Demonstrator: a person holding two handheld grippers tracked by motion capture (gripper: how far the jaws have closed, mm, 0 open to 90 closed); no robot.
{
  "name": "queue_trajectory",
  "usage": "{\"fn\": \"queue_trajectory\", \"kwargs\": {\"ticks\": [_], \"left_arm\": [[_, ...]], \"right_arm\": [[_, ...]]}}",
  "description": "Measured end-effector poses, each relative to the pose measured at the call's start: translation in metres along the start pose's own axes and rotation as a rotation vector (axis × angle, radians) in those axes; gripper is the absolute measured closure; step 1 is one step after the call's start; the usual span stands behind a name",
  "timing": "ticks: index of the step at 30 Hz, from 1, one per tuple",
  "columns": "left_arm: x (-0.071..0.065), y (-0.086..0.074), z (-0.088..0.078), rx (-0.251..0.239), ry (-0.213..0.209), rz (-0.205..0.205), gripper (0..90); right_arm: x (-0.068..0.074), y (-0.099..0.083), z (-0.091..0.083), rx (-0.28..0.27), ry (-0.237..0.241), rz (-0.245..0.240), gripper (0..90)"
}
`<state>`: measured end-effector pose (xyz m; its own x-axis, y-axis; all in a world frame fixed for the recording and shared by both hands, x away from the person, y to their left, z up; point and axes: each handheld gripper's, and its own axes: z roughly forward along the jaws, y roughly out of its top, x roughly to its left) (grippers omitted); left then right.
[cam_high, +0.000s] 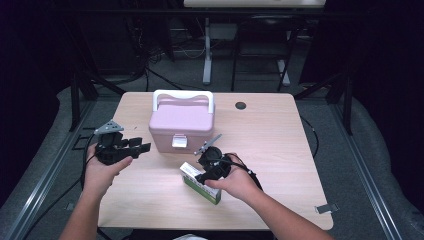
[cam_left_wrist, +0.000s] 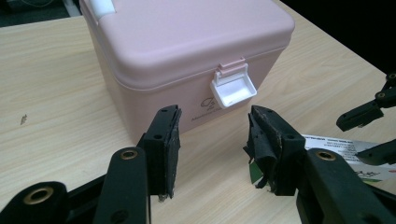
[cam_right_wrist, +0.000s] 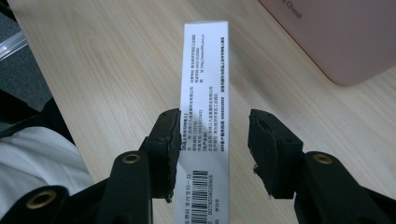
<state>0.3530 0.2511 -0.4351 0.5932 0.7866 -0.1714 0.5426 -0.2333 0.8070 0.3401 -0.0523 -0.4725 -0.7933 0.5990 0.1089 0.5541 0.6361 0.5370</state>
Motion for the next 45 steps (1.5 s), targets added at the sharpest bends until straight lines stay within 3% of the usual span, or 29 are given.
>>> {"fn": "queue_trajectory", "kwargs": {"ticks": [19,35,45], "left_arm": [[0.001,-0.001,-0.001,0.002,-0.008,-0.011,53.0],[0.002,-0.001,-0.001,-0.005,-0.005,-0.014,53.2],[0.003,-0.001,-0.002,-0.004,-0.005,-0.012,53.3]], "right_arm": [[0.004,0.000,0.016,0.040,0.010,-0.007,60.1],[0.001,-0.001,0.012,0.047,-0.012,-0.033,62.0],[-0.013,-0.006,0.000,0.037,-0.037,0.004,62.0]]}}
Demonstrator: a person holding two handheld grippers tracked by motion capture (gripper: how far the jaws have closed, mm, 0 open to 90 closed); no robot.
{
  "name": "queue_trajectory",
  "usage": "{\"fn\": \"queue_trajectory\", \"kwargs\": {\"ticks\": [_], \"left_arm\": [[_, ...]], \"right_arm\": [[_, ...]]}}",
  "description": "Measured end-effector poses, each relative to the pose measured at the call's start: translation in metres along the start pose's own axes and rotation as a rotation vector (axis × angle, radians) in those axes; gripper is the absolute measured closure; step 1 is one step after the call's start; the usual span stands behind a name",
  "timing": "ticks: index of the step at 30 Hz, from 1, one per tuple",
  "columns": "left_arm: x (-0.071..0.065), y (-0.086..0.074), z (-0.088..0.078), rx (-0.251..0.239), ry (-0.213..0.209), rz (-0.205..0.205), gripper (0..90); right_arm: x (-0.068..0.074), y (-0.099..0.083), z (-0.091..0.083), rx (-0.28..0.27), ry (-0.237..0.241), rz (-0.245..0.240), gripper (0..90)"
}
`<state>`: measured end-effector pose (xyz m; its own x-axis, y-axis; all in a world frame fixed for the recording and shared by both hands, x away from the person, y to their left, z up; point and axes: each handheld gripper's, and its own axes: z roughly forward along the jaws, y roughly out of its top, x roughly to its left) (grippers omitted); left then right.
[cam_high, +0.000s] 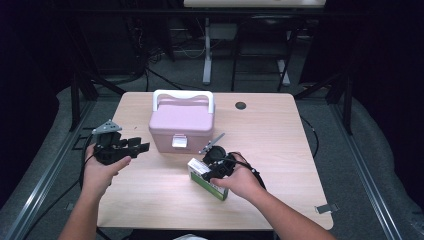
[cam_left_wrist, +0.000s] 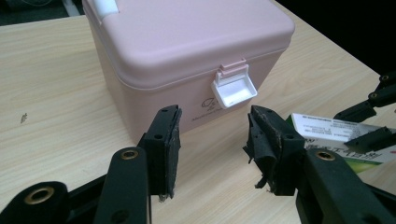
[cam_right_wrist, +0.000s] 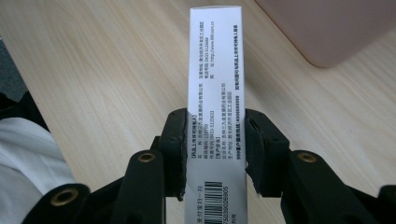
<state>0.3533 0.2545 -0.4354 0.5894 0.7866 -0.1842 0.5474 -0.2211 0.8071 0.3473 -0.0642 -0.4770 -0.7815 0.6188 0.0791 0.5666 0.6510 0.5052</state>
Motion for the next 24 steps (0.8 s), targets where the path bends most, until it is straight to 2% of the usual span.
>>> {"fn": "queue_trajectory", "kwargs": {"ticks": [7,11,17,24], "left_arm": [[0.001,0.000,-0.001,-0.004,0.002,-0.009,53.4],[0.001,0.000,-0.001,-0.005,0.004,-0.006,53.4],[0.002,-0.001,0.001,0.002,0.004,-0.008,53.5],[0.004,-0.001,-0.001,0.000,0.009,-0.016,53.6]], "right_arm": [[-0.018,-0.010,-0.012,0.002,-0.038,0.038,62.0],[-0.032,-0.017,-0.019,0.006,-0.067,0.066,62.0],[-0.056,-0.031,-0.032,0.003,-0.106,0.136,62.0],[-0.081,-0.048,-0.045,0.009,-0.152,0.179,62.0]]}}
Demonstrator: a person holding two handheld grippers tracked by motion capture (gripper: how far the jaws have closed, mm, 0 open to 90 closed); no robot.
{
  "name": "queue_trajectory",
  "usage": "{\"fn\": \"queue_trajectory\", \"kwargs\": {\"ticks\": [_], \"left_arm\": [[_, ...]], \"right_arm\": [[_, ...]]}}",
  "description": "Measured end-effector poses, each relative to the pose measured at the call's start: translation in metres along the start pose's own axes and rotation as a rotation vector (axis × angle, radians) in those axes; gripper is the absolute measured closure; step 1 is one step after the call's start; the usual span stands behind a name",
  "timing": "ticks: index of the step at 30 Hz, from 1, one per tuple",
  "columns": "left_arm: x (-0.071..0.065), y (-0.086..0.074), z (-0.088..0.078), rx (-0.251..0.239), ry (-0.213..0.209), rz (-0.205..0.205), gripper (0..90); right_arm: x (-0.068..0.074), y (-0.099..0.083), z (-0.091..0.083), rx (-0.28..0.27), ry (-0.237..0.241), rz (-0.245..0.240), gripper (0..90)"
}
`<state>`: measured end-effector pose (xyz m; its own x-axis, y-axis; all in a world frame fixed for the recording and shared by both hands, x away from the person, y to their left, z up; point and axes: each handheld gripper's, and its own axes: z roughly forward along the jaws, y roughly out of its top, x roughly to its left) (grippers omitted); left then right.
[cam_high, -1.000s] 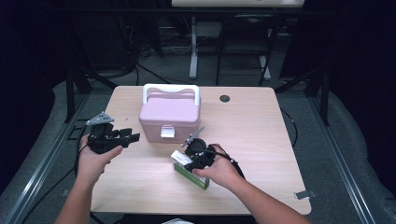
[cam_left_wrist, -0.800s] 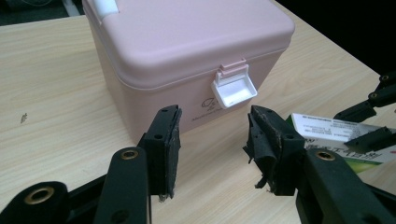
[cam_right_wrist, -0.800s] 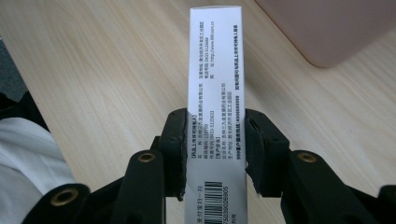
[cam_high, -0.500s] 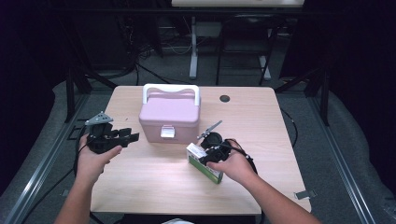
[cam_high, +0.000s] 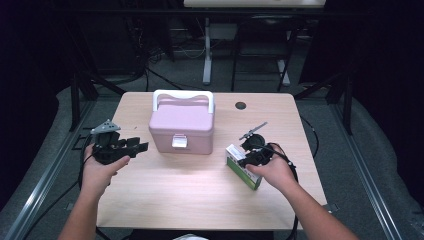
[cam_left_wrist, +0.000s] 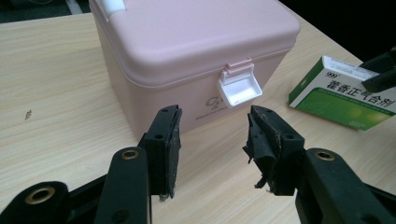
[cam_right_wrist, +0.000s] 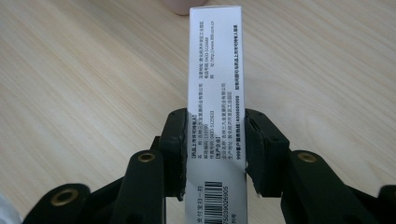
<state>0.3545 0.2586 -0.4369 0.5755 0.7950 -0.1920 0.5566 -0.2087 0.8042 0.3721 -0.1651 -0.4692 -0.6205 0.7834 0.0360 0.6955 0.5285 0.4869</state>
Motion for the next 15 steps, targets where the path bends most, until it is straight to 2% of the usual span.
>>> {"fn": "queue_trajectory", "kwargs": {"ticks": [9,15], "left_arm": [[0.001,-0.001,0.001,0.004,0.003,-0.003,53.6],[0.002,-0.002,0.001,0.003,0.005,-0.006,53.6]], "right_arm": [[-0.031,-0.016,-0.008,0.002,-0.041,0.049,62.0],[-0.045,-0.024,-0.011,0.002,-0.067,0.079,62.0]]}}
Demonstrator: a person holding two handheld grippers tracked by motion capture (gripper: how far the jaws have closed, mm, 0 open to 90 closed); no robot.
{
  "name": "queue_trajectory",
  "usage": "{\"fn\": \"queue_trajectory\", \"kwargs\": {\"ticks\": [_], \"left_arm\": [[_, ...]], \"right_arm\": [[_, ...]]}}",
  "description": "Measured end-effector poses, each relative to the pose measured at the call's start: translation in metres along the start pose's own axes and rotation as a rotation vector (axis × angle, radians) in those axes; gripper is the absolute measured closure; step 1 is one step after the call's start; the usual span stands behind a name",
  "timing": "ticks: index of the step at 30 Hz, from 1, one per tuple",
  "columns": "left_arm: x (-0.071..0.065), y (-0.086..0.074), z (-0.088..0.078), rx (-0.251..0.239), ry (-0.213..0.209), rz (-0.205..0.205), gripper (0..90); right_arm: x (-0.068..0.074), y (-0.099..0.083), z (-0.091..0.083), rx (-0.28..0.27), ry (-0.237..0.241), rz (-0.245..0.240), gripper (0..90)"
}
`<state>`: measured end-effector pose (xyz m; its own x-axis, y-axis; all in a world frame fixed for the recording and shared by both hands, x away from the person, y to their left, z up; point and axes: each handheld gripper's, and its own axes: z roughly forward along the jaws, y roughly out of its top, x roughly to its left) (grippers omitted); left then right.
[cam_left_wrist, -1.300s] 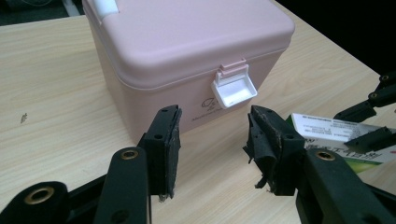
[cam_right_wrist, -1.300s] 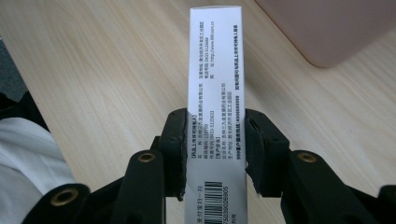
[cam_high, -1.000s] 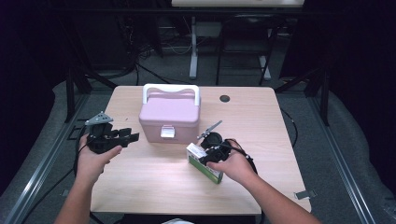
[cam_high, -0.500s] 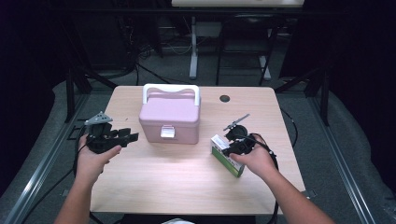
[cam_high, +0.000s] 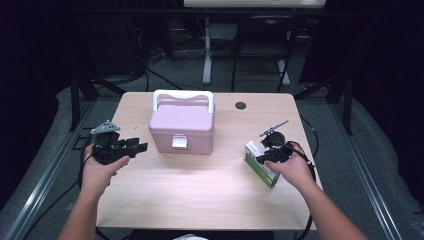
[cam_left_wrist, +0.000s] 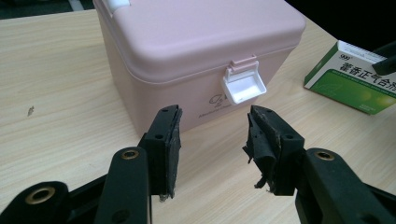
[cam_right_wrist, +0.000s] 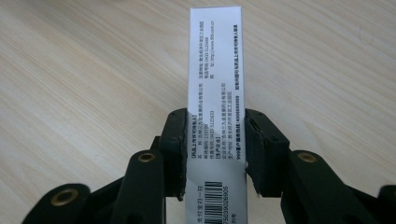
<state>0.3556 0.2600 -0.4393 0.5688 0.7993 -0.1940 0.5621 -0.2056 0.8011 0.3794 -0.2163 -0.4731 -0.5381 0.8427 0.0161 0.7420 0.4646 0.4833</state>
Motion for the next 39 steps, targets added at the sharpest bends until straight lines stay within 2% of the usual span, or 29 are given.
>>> {"fn": "queue_trajectory", "kwargs": {"ticks": [12,20,29,39], "left_arm": [[0.002,-0.001,0.001,0.009,0.001,-0.006,53.6],[0.003,-0.002,0.000,0.010,-0.004,-0.011,53.6],[0.004,-0.002,0.000,0.011,-0.004,-0.014,53.6],[0.005,-0.003,0.000,0.009,0.002,-0.016,53.6]], "right_arm": [[-0.018,-0.014,-0.003,0.012,-0.018,0.043,62.0],[-0.027,-0.022,-0.008,0.024,-0.029,0.043,62.0],[-0.033,-0.027,-0.009,0.014,-0.021,0.061,61.9],[-0.034,-0.027,-0.010,0.023,-0.019,0.069,61.3]]}}
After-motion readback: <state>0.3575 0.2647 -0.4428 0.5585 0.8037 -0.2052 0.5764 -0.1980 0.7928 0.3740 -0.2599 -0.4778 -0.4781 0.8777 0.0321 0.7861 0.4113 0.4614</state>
